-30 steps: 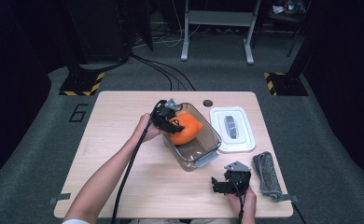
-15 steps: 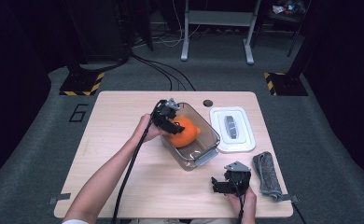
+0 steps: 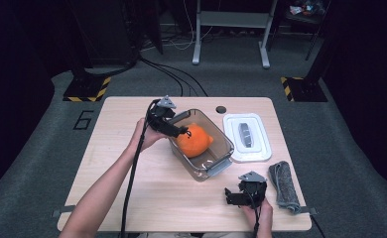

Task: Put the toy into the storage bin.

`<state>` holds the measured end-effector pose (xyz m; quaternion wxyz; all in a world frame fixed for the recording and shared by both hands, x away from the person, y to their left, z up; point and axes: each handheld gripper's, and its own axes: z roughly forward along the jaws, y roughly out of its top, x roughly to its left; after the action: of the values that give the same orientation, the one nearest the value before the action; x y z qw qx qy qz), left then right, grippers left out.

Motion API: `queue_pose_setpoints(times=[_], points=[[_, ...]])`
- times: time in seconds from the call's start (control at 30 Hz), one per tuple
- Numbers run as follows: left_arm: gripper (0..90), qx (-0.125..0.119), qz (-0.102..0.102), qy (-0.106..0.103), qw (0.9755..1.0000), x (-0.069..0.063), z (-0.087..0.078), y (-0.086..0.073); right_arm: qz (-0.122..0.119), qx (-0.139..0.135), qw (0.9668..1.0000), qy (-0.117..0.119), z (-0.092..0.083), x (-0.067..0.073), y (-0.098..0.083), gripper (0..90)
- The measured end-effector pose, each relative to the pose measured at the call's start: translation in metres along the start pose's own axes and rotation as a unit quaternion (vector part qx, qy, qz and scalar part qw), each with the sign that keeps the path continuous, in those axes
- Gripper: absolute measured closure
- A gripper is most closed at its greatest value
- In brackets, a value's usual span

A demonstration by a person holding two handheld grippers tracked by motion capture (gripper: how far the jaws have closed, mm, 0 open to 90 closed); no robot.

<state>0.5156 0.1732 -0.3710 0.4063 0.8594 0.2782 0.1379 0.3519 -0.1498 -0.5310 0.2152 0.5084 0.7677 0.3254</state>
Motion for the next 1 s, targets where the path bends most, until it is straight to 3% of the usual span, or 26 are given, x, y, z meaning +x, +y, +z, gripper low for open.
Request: queue_pose_setpoints(times=[0.27, 0.5, 1.0], points=[[11.4, -0.012, 0.005, 0.013, 0.9998, -0.004, -0.024, -0.019, -0.001, 0.009, 0.9999, 0.003, 0.0, -0.001, 0.002, 0.0], [9.2, -0.026, -0.011, 0.026, 0.9993, -0.005, -0.041, -0.046, 0.001, 0.019, 0.9997, 0.015, -0.002, -0.005, 0.005, 0.8], [6.9, -0.016, -0.031, 0.052, 0.998, -0.01, -0.051, -0.097, 0.017, -0.011, 0.9998, -0.001, -0.025, -0.028, 0.033, 2.8]])
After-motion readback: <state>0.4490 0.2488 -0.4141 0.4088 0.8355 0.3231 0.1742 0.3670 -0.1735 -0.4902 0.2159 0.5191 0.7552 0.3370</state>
